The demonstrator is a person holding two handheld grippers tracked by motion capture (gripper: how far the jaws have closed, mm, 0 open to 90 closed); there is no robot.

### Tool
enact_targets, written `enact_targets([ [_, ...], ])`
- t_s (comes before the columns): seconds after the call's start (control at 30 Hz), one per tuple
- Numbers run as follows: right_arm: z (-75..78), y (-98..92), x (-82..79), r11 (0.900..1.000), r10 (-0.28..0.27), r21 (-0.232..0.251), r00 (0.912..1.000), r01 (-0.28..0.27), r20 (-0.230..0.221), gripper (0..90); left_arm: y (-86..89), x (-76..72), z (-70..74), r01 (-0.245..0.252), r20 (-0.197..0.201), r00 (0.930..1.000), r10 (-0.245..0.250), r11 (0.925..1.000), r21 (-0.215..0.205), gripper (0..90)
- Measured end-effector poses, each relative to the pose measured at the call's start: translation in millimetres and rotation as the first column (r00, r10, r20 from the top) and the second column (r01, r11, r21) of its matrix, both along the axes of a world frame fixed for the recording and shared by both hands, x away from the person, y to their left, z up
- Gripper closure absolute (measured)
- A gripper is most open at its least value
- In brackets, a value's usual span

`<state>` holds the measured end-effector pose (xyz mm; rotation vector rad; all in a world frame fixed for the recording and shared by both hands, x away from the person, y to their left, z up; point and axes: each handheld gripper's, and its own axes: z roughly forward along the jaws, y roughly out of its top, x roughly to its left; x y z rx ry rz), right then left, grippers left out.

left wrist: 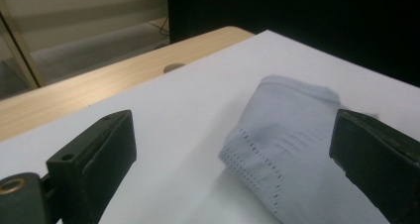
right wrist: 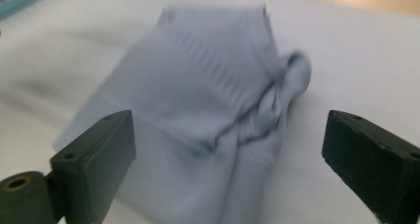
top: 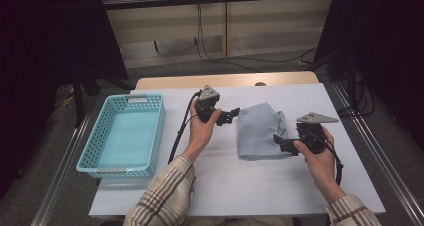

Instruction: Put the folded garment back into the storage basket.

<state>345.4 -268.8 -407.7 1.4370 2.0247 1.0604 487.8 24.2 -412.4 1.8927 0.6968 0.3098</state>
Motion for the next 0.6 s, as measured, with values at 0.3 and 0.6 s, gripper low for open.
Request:
enact_targets([
  [0.3, -14.3, -4.8, 11.8, 0.999, 0.021, -0.031, 0.9976, -0.023, -0.066, 5.7, -8.2, 16.0, -16.6, -0.022, -0.016, 0.9996, 0.023, 0.9979, 0.061, 4.5],
  [0.6, -25.6, -2.6, 20.9, 0.998, 0.045, -0.046, 0.9884, -0.052, -0.145, 5.6, -14.3, 24.7, -21.0, -0.048, -0.027, 0.9984, 0.049, 0.9974, 0.054, 4.5],
])
